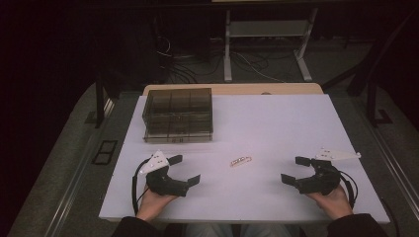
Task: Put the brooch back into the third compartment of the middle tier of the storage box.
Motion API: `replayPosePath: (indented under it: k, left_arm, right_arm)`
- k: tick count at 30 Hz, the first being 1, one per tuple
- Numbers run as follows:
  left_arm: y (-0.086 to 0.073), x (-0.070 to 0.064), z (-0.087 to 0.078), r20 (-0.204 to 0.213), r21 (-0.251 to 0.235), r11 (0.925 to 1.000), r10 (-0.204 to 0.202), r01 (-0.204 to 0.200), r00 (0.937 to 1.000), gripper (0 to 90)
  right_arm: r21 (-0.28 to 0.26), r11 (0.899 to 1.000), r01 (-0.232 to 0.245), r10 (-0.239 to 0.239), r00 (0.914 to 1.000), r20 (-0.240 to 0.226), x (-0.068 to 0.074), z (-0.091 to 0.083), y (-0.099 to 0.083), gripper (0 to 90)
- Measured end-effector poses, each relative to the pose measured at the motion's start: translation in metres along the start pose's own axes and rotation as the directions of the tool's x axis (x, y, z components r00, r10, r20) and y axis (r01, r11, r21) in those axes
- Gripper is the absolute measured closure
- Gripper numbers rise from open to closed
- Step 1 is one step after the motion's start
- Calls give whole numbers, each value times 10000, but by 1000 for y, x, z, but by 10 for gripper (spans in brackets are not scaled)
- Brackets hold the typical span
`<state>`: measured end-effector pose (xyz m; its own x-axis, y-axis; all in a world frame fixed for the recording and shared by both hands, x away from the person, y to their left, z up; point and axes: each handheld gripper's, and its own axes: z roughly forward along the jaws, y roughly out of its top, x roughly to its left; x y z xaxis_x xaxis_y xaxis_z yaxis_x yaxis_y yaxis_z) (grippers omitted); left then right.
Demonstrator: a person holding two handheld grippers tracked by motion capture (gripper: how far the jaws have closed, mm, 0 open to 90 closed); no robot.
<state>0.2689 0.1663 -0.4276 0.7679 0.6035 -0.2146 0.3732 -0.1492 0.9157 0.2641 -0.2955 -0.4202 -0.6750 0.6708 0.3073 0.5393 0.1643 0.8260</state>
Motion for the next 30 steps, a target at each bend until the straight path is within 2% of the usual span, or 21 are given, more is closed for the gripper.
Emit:
replayPosePath:
  k: [9, 14, 17, 18, 28, 30]
  left_arm:
    - [0, -1, 1, 52, 107, 9999, 89, -90, 9999, 0]
    - [2, 1, 1, 94, 340, 9992, 196, -199, 9998, 0]
    - [4, 0, 2, 143, 566, 9977, 360, -368, 9993, 0]
    - [5, -1, 2, 161, 780, 9959, 441, -453, 9989, 0]
    - [15, -7, 5, 379, 1195, 9908, 590, -631, 9975, 0]
    - [19, -8, 7, 436, 1411, 9872, 682, -737, 9967, 0]
  right_arm:
    - [5, 10000, 81, -81, 10000, 37, 1, -1, -1, 4]
    - [60, 10000, 12, -12, 10000, 53, 0, -3, -2, 4]
    - [108, 9999, 22, -22, 10000, 32, 0, -3, -3, 4]
    - [84, 10000, 5, -5, 10000, 24, 0, -3, -3, 4]
    - [180, 9998, -71, 71, 10000, -14, 1, -2, -3, 4]
    - [179, 9998, -57, 57, 10000, -13, 1, -3, -3, 4]
